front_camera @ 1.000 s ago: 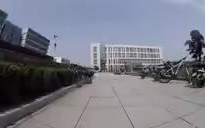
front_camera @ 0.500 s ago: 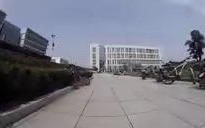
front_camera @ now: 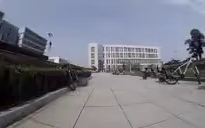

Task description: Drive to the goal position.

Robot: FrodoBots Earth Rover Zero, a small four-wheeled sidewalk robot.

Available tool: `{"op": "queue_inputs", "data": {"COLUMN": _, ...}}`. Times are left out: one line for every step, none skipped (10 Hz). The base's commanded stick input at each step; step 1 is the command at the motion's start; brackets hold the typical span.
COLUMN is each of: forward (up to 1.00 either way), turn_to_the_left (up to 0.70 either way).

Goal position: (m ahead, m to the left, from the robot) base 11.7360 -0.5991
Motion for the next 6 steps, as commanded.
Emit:
{"op": "queue_inputs", "data": {"forward": 0.7, "turn_to_the_left": 0.0}}
{"op": "queue_inputs", "data": {"forward": 0.7, "turn_to_the_left": 0.0}}
{"op": "queue_inputs", "data": {"forward": 0.7, "turn_to_the_left": 0.0}}
{"op": "queue_inputs", "data": {"forward": 0.7, "turn_to_the_left": 0.0}}
{"op": "queue_inputs", "data": {"forward": 0.7, "turn_to_the_left": 0.0}}
{"op": "queue_inputs", "data": {"forward": 0.7, "turn_to_the_left": 0.0}}
